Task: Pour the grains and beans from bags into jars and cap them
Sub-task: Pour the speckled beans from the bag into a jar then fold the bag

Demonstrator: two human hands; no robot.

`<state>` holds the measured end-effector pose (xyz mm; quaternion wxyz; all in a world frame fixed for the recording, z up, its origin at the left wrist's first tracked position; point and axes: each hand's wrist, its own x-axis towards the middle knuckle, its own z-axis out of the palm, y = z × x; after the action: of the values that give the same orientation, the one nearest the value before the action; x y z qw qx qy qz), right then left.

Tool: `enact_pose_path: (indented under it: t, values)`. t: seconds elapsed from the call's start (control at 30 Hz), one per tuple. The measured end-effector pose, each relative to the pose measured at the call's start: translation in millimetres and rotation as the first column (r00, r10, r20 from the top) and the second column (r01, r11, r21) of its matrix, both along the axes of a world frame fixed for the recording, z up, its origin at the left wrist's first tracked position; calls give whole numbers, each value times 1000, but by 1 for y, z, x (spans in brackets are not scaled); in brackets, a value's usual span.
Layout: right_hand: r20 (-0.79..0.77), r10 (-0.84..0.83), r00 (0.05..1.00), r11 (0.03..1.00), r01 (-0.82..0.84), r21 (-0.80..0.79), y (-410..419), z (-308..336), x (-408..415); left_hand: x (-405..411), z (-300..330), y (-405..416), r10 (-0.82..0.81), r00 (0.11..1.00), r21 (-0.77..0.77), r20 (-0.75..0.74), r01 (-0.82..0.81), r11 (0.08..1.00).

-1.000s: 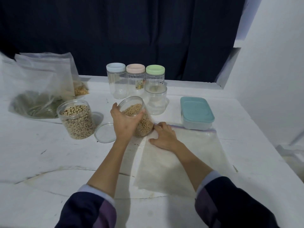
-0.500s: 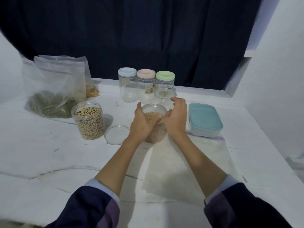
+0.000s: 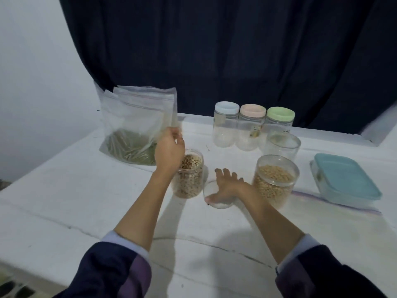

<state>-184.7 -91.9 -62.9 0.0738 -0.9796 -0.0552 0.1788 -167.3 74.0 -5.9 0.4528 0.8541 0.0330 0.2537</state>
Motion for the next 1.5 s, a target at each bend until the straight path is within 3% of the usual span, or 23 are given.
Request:
enact_pose_path:
  t: [0.13, 0.2, 0.27, 0.33, 0.4, 0.43, 0.5, 0.57, 0.6, 0.7, 0.83, 1.0, 1.27, 1.4, 1.5]
  values:
    - [-53, -50, 997, 998, 52, 31, 9, -19, 14, 23, -27, 24, -126, 969, -90, -213, 109, 990]
    - [-1, -175, 984, 978, 174, 113, 11, -11, 22, 27, -43, 28, -284, 922, -295, -264, 203, 934]
    - [147, -402, 904, 876, 333, 350, 14, 2, 27, 23, -47, 28, -412, 881, -556, -231, 228, 799]
    - [266, -666, 697, 622, 323, 713, 19, 9, 33, 26, -52, 27, -439, 876, -665, -198, 209, 717]
    - [159, -819, 551, 274, 132, 953, 30, 12, 35, 31, -58, 28, -462, 864, -673, -200, 222, 706]
    - [39, -830, 556, 99, 77, 992, 38, 13, 36, 32, -59, 29, -477, 856, -668, -202, 236, 706]
    - [-211, -711, 671, -199, 96, 975, 54, 12, 35, 33, -59, 32, -518, 835, -635, -184, 302, 712]
    - [-308, -553, 774, -368, 104, 924, 68, 6, 32, 29, -57, 35, -575, 807, -642, -134, 371, 671]
    - [-279, -513, 812, -383, 74, 921, 72, 3, 30, 28, -56, 35, -615, 781, -685, -111, 388, 616]
    - [-115, -455, 883, -261, -9, 965, 77, -4, 29, 30, -59, 41, -700, 712, -761, -57, 423, 492]
    - [-118, -406, 906, -255, 12, 967, 73, -5, 30, 33, -62, 47, -674, 734, -742, -85, 405, 534]
    - [-87, -409, 908, -210, -1, 978, 72, -9, 31, 31, -69, 48, -718, 695, -770, -26, 444, 457]
    - [-120, -340, 933, -93, 93, 991, 70, 1, 39, 37, -80, 42, -668, 743, -790, 41, 434, 434]
    - [-84, -407, 909, -105, 44, 993, 67, -6, 23, 37, -87, 28, -540, 842, -883, -24, 236, 407]
    - [-96, -698, 710, -146, -9, 989, 47, -9, 12, 44, -86, 24, -470, 879, -921, -79, 116, 371]
